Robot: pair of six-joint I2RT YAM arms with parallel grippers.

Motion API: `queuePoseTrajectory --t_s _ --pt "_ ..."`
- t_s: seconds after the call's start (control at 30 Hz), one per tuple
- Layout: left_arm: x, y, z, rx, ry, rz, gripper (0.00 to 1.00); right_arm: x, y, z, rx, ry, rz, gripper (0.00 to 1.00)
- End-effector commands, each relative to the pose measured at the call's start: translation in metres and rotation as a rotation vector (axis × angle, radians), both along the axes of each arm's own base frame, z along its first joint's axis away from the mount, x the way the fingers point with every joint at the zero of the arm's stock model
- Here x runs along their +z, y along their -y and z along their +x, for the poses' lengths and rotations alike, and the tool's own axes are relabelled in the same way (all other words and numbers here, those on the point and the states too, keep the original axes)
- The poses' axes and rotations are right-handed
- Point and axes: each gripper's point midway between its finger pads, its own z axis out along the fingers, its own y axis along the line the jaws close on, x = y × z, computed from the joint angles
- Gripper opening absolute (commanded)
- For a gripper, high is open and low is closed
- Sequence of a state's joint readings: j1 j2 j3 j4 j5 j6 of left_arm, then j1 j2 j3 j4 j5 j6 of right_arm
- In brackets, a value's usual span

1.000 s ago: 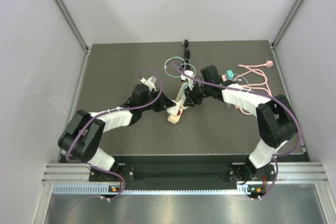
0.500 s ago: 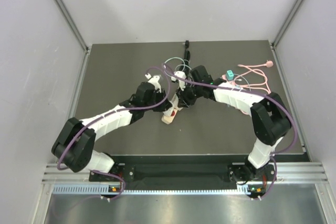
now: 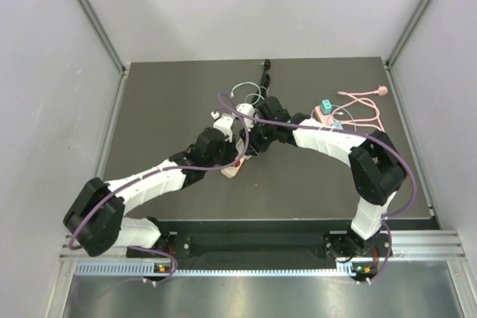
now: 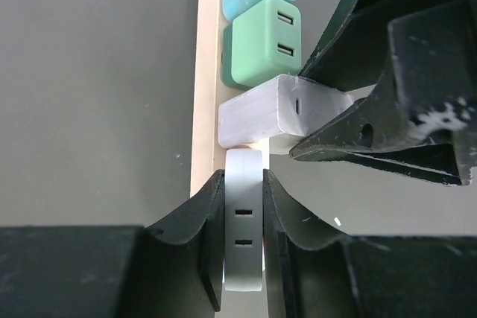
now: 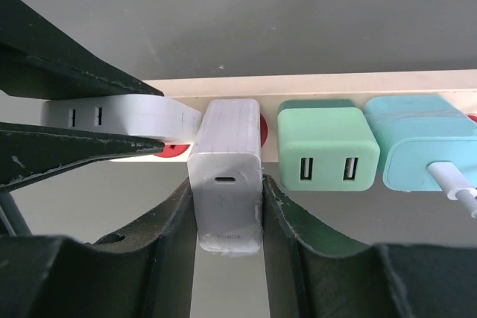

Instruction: Pull the plug off the socket

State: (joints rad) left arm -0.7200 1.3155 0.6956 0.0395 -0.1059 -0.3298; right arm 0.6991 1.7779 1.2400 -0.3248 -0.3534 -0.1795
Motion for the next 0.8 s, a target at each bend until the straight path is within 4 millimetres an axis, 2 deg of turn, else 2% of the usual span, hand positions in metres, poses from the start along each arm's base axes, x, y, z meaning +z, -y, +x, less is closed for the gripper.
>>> queuePoseTrajectory --t_s 0.0,0.3,0.37,0.5,0.7,0.77 --pt "0.043 0.004 -0.001 -0.017 0.135 -0.070 0.00 -0.015 0.032 0.047 -0.221 0.100 -0.128 0.00" --pt "0.034 -0.001 -0.012 -0.040 0.149 -0.088 0.00 -0.013 0.035 0.050 -0.250 0.122 -0.114 0.00" --pt "0.049 -0.002 -0.009 -0.056 0.238 -0.107 0.00 -0.013 0.036 0.052 -0.266 0.124 -0.115 0.00" --pt "0.055 -0.011 -0.011 -0.063 0.347 -0.090 0.00 -0.017 0.037 0.054 -0.297 0.122 -0.125 0.00" --pt "0.055 -0.003 -0.008 -0.096 0.350 -0.054 0.00 -0.020 0.038 0.056 -0.307 0.126 -0.130 0.00" --pt "0.048 0.002 -0.010 -0.107 0.318 -0.024 0.00 -0.019 0.036 0.055 -0.302 0.135 -0.133 0.00"
